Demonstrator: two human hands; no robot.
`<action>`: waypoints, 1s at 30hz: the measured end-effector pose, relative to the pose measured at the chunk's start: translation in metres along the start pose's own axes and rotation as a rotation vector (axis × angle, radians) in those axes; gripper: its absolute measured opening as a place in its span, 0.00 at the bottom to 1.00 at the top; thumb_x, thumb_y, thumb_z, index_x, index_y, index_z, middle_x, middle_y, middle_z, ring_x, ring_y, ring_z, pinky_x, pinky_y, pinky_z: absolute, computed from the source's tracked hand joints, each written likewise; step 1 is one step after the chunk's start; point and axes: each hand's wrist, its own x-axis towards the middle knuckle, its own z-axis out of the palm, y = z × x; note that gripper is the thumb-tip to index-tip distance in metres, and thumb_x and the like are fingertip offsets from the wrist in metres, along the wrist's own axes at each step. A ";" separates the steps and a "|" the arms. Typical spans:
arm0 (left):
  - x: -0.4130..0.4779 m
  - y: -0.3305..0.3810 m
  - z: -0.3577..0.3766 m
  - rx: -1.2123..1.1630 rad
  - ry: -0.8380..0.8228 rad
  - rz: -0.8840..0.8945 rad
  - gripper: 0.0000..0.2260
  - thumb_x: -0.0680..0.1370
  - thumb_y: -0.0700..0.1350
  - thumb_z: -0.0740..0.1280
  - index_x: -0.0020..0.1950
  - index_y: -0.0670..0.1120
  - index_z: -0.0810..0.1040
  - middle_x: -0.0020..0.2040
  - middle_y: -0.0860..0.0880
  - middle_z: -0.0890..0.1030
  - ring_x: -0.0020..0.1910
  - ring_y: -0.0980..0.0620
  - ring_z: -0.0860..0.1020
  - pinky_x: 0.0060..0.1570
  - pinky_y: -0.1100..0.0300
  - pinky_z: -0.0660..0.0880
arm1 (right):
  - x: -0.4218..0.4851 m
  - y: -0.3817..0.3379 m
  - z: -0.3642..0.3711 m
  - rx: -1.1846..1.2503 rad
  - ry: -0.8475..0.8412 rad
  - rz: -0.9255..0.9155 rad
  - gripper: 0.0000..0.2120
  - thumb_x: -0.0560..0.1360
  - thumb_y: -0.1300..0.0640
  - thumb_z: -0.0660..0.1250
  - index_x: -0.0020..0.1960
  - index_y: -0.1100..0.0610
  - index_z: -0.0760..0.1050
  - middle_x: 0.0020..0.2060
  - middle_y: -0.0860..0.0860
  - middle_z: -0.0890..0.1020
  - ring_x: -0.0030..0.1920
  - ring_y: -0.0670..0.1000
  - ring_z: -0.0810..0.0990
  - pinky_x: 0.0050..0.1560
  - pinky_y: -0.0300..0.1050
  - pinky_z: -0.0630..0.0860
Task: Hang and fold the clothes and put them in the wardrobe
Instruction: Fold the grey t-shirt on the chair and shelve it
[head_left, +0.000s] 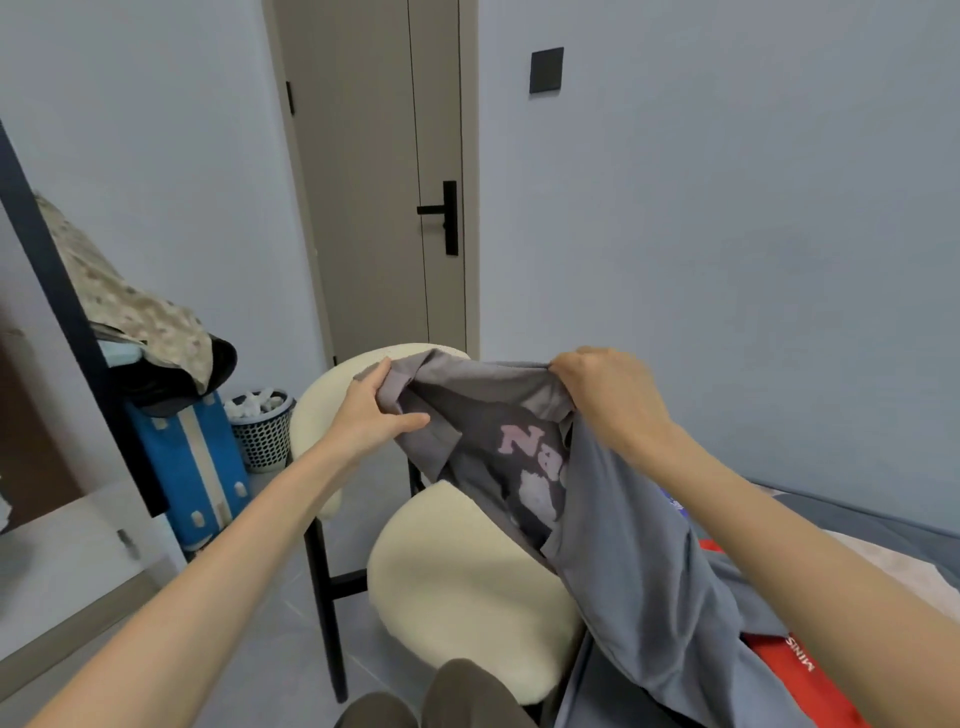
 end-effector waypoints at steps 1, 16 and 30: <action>-0.001 -0.002 -0.001 0.096 -0.015 -0.028 0.41 0.71 0.43 0.75 0.78 0.48 0.55 0.74 0.47 0.59 0.71 0.50 0.63 0.63 0.60 0.65 | 0.002 0.000 0.000 0.196 -0.012 0.007 0.11 0.79 0.60 0.61 0.39 0.61 0.75 0.36 0.56 0.80 0.39 0.60 0.77 0.36 0.50 0.69; -0.019 0.024 0.051 0.192 -0.313 0.273 0.11 0.73 0.30 0.59 0.50 0.42 0.75 0.49 0.43 0.80 0.48 0.53 0.75 0.51 0.58 0.69 | -0.009 -0.002 0.024 1.157 -0.365 0.309 0.05 0.72 0.64 0.73 0.38 0.57 0.83 0.33 0.54 0.84 0.28 0.47 0.78 0.34 0.37 0.78; -0.009 0.055 0.039 0.009 -0.334 0.145 0.21 0.73 0.29 0.66 0.26 0.50 0.71 0.24 0.59 0.69 0.26 0.64 0.68 0.30 0.71 0.65 | -0.072 -0.050 0.059 0.944 -0.537 0.083 0.31 0.67 0.41 0.73 0.65 0.49 0.66 0.55 0.43 0.77 0.53 0.39 0.76 0.52 0.36 0.75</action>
